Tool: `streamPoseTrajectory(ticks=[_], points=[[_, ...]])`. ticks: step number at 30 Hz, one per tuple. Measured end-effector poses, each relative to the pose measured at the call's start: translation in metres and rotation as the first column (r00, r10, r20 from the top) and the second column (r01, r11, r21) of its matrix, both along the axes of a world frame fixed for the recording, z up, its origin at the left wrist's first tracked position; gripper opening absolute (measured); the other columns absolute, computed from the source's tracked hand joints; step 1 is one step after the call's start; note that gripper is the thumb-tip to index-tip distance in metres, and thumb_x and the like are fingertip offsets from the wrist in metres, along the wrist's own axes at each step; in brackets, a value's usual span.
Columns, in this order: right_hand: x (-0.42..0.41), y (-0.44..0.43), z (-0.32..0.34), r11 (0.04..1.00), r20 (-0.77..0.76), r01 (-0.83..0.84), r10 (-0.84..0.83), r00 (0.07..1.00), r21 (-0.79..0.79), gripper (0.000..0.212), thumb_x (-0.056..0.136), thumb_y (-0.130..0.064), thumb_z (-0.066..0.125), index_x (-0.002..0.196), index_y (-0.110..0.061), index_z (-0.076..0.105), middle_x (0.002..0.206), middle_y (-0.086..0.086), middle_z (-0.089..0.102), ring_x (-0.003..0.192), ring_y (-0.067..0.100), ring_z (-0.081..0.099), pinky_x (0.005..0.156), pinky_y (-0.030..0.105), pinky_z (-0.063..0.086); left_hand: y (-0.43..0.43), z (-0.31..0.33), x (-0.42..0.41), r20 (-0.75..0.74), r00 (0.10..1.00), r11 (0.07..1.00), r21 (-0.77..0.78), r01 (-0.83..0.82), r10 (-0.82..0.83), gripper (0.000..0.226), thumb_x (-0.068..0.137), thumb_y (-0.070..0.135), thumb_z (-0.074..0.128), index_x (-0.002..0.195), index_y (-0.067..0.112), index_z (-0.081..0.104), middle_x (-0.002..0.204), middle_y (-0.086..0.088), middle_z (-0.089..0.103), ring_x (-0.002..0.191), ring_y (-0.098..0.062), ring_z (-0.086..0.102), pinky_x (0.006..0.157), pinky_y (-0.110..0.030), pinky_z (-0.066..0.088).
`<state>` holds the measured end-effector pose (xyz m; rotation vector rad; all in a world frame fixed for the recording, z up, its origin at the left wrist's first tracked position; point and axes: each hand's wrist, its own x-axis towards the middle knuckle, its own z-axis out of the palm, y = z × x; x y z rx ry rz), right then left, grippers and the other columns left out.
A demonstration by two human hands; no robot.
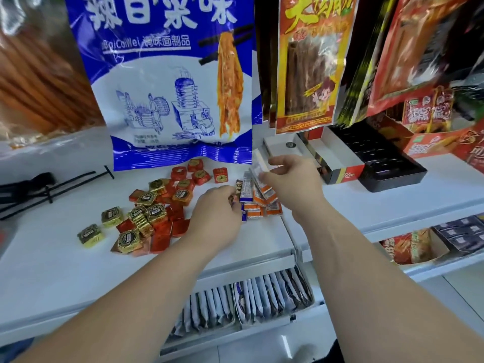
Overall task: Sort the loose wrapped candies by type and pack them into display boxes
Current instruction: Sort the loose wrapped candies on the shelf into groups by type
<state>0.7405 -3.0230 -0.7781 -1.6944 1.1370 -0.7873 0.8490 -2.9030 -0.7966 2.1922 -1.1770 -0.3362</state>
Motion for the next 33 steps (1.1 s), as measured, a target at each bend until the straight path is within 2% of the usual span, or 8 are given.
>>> streamPoseTrajectory(ticks=[3, 7, 13, 18, 24, 27, 31, 33], points=[[0.003, 0.0, -0.008, 0.993, -0.125, -0.009, -0.005, 0.992, -0.116, 0.034, 0.083, -0.03, 0.075, 0.114, -0.022, 0.067, 0.089, -0.007, 0.071, 0.082, 0.012, 0.068, 0.072, 0.039, 0.06, 0.005, 0.002, 0.0, 0.061, 0.998, 0.999, 0.009, 0.033, -0.033, 0.025, 0.094, 0.017, 0.055, 0.116, 0.015, 0.066, 0.115, -0.006, 0.063, 0.092, -0.022, 0.062, 0.087, -0.042, 0.053], [0.003, -0.002, -0.015, 0.97, -0.233, -0.025, -0.033, 0.972, -0.241, 0.029, 0.082, -0.039, 0.073, 0.107, -0.025, 0.069, 0.105, 0.0, 0.065, 0.088, 0.017, 0.064, 0.073, 0.04, 0.058, 0.027, 0.006, 0.012, 0.201, 0.979, 0.997, -0.053, 0.048, -0.037, 0.033, 0.092, 0.017, 0.059, 0.125, 0.015, 0.063, 0.129, -0.003, 0.056, 0.113, -0.022, 0.053, 0.101, -0.04, 0.045], [0.006, 0.003, -0.015, 0.969, -0.269, -0.059, -0.008, 0.963, -0.241, 0.033, 0.084, -0.042, 0.072, 0.112, -0.026, 0.067, 0.108, 0.0, 0.063, 0.091, 0.016, 0.063, 0.073, 0.04, 0.059, 0.075, 0.01, 0.052, 0.463, 0.885, 0.999, -0.034, -0.037, 0.049, 0.031, 0.083, 0.021, 0.07, 0.114, 0.018, 0.07, 0.121, -0.005, 0.064, 0.105, -0.027, 0.053, 0.093, -0.039, 0.042], [0.012, 0.012, -0.007, 0.952, -0.302, -0.048, -0.049, 0.952, -0.304, 0.036, 0.085, -0.043, 0.07, 0.116, -0.025, 0.067, 0.114, 0.001, 0.062, 0.091, 0.016, 0.06, 0.068, 0.03, 0.049, 0.118, 0.009, 0.08, 0.43, 0.895, 0.987, 0.043, -0.155, 0.122, 0.053, 0.077, 0.048, 0.061, 0.123, 0.024, 0.065, 0.125, -0.004, 0.06, 0.107, -0.032, 0.049, 0.09, -0.043, 0.044], [0.026, 0.032, -0.008, 0.866, -0.349, -0.092, -0.1, 0.932, -0.492, 0.034, 0.084, -0.043, 0.069, 0.111, -0.023, 0.069, 0.109, 0.007, 0.064, 0.096, 0.025, 0.061, 0.075, 0.036, 0.052, 0.154, 0.001, 0.097, 0.4, 0.91, 0.972, 0.151, -0.179, 0.105, 0.076, 0.071, 0.073, 0.043, 0.134, 0.031, 0.052, 0.13, -0.001, 0.055, 0.113, -0.029, 0.046, 0.095, -0.045, 0.043], [0.035, 0.045, -0.005, 0.804, -0.354, -0.101, -0.142, 0.924, -0.586, 0.036, 0.081, -0.037, 0.072, 0.112, -0.02, 0.068, 0.113, 0.006, 0.065, 0.105, 0.027, 0.058, 0.079, 0.03, 0.044, 0.163, 0.0, 0.103, 0.378, 0.919, 0.973, 0.147, -0.176, 0.108, 0.081, 0.069, 0.078, 0.044, 0.137, 0.034, 0.048, 0.136, 0.001, 0.052, 0.12, -0.027, 0.045, 0.1, -0.045, 0.04], [0.056, 0.072, -0.001, 0.739, -0.324, -0.223, 0.007, 0.946, -0.636, 0.031, 0.08, -0.037, 0.077, 0.104, -0.017, 0.074, 0.1, 0.007, 0.067, 0.096, 0.026, 0.061, 0.08, 0.032, 0.048, 0.169, -0.004, 0.112, 0.322, 0.945, 0.973, 0.189, -0.129, 0.062, 0.089, 0.062, 0.08, 0.048, 0.14, 0.038, 0.043, 0.141, 0.001, 0.048, 0.123, -0.026, 0.042, 0.101, -0.041, 0.038], [0.068, 0.086, -0.005, 0.754, -0.379, -0.349, 0.144, 0.914, -0.556, 0.031, 0.082, -0.037, 0.075, 0.106, -0.018, 0.073, 0.104, 0.007, 0.066, 0.096, 0.025, 0.062, 0.082, 0.034, 0.051, 0.168, -0.003, 0.113, 0.284, 0.958, 0.974, 0.206, -0.092, 0.03, 0.089, 0.062, 0.076, 0.056, 0.14, 0.035, 0.045, 0.141, -0.001, 0.047, 0.122, -0.026, 0.04, 0.099, -0.038, 0.037]])
